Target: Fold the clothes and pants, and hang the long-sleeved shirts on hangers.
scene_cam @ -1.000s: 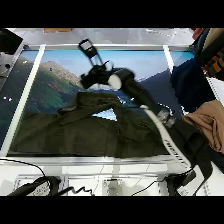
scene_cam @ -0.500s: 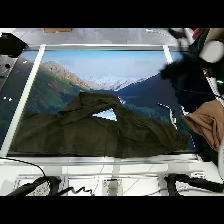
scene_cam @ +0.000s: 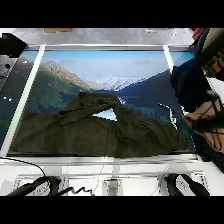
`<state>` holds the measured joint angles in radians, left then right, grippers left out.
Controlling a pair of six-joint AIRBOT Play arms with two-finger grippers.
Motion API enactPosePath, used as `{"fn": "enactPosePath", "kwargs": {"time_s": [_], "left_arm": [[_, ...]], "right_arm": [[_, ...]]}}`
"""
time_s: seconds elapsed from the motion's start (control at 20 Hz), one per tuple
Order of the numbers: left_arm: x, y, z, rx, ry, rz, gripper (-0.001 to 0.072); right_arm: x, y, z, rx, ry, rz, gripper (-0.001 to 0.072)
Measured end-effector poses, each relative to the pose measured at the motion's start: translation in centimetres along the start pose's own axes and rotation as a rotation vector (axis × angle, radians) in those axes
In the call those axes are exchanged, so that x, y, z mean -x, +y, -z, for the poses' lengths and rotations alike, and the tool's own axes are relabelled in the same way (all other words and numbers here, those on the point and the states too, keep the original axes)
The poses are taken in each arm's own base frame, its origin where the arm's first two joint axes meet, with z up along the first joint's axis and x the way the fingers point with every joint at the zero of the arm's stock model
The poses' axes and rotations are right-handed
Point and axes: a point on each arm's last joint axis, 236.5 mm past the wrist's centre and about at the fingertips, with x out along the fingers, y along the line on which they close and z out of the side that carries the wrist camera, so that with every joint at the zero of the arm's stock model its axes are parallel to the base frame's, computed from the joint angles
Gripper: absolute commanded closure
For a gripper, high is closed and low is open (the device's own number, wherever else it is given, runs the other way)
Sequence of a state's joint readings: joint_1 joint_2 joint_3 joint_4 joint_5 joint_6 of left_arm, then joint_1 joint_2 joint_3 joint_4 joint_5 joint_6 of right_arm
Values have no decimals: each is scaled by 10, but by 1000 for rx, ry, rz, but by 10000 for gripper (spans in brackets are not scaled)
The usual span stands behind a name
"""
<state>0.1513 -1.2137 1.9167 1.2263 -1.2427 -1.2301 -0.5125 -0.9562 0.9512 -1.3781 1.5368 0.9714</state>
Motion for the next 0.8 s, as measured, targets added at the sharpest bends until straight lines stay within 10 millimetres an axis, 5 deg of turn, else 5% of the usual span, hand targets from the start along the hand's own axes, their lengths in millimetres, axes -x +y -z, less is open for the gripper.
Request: {"fn": "enactPosePath", "kwargs": {"time_s": [0.05,0.3,0.45,0.6,0.75,0.8], "left_arm": [[0,0,0,0,0,0,54],[-1,0,0,0,1,0,54],[-1,0,0,1,1,1,54],[-1,0,0,1,2,1,54],[-1,0,0,1,2,1,54],[-1,0,0,1,2,1,54]], "right_arm": [[-9,2,14,-14,33,-21,248],[-37,-2,55,-105,149,-31,249],[-50,-3,51,-143,128,-45,263],[-60,10,23,-162,27,-126,342],[-62,24,-12,-149,-108,-209,654],[-61,26,-22,-147,-150,-224,689]]}}
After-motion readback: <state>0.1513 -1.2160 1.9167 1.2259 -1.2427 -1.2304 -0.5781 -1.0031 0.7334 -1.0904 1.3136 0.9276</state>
